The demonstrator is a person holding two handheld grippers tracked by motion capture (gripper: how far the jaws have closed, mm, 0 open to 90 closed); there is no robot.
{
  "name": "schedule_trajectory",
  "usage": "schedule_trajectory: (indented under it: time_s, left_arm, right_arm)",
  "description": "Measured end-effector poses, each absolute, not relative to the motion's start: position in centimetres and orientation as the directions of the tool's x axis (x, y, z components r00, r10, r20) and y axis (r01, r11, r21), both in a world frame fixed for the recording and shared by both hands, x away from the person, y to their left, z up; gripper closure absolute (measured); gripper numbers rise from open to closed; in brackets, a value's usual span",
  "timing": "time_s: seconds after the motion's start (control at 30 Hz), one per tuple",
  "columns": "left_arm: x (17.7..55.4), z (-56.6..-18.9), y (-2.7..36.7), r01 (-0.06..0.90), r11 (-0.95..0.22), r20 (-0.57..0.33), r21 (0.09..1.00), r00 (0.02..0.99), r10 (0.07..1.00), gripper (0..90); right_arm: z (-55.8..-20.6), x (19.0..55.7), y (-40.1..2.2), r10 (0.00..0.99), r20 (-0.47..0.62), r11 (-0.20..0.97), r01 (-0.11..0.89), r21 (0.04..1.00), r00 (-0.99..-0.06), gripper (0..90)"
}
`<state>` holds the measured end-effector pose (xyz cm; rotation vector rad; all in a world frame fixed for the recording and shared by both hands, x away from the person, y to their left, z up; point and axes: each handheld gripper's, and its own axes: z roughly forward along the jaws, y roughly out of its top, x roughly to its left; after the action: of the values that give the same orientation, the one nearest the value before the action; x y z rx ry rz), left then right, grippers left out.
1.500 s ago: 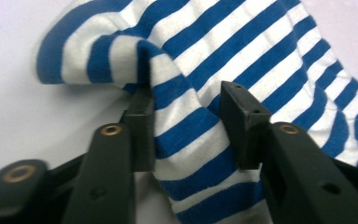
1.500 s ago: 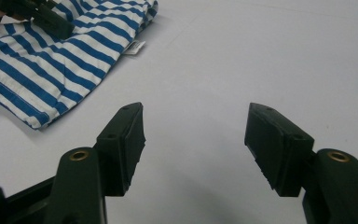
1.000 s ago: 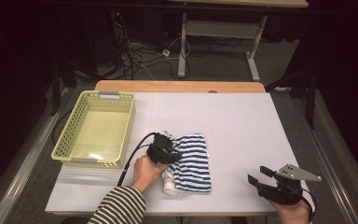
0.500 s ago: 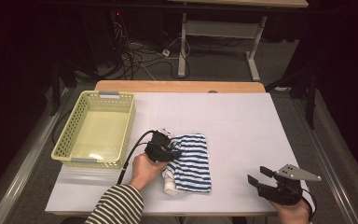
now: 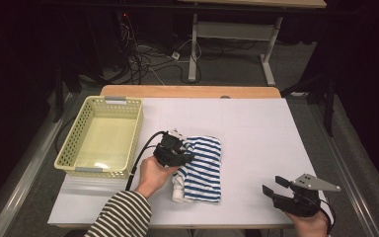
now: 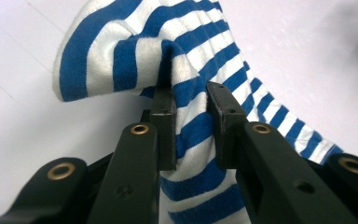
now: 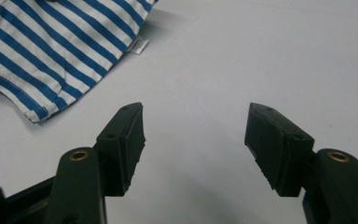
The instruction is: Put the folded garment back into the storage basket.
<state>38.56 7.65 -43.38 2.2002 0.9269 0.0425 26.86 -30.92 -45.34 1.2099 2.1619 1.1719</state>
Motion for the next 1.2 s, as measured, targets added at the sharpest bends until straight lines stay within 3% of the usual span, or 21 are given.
schedule_trajectory:
  time_s: [1.2]
  left_arm:
    - [38.1, -38.7, 10.8, 0.569, -0.436, -0.239, 0.697, 0.758, 0.607, 73.4]
  right_arm:
    - [-45.4, 28.0, -30.4, 0.818, 0.063, 0.284, 0.498, 0.819, -0.571, 38.1]
